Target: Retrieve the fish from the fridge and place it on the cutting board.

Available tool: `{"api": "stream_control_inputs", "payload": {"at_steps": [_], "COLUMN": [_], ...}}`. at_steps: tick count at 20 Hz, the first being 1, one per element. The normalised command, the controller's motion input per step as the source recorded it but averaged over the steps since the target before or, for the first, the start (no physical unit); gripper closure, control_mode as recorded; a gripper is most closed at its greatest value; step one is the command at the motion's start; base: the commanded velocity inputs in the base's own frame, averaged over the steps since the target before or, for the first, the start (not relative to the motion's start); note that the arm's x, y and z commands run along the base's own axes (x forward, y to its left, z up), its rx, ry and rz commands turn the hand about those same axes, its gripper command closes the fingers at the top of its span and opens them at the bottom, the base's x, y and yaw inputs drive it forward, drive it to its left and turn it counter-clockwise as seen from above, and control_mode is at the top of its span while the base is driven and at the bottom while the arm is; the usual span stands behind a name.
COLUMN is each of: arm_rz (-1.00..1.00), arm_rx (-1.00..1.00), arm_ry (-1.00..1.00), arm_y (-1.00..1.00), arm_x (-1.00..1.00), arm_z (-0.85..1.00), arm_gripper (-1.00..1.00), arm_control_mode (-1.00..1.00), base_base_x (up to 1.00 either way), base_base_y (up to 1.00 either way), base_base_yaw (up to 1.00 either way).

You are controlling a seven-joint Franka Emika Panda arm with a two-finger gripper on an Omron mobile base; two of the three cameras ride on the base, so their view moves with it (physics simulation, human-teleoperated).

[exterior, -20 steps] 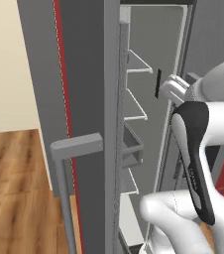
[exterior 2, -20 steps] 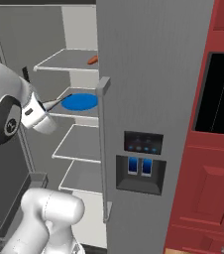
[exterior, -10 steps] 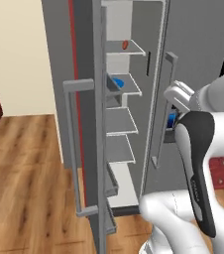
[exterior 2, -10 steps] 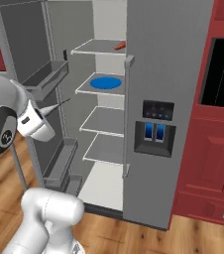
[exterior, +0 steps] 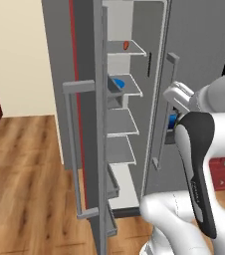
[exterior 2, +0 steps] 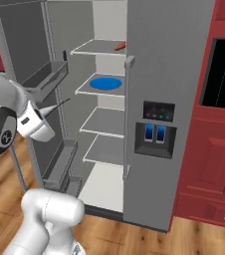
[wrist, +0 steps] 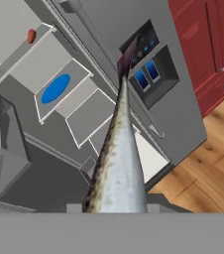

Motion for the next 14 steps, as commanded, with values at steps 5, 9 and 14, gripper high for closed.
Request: {"api": "stream_control_inputs", "payload": {"at_steps": [5, 9, 14], "arm_rz": [0.0, 0.0, 0.0], "arm_rx": [0.0, 0.0, 0.0], "arm_ry": [0.0, 0.0, 0.0], "arm_y": [0.0, 0.0, 0.0], "arm_x": [0.0, 0.0, 0.0], "arm_z": [0.0, 0.0, 0.0], "arm_gripper": [1.0, 1.0, 1.0], "arm_control_mode": [1.0, 1.0, 1.0], "base_base_x": [-0.11, -0.6, -0.84], "base_base_y": [-0.16, -0.21, -0.38], "base_base_yaw": [-0.21, -0.08, -0.25]}}
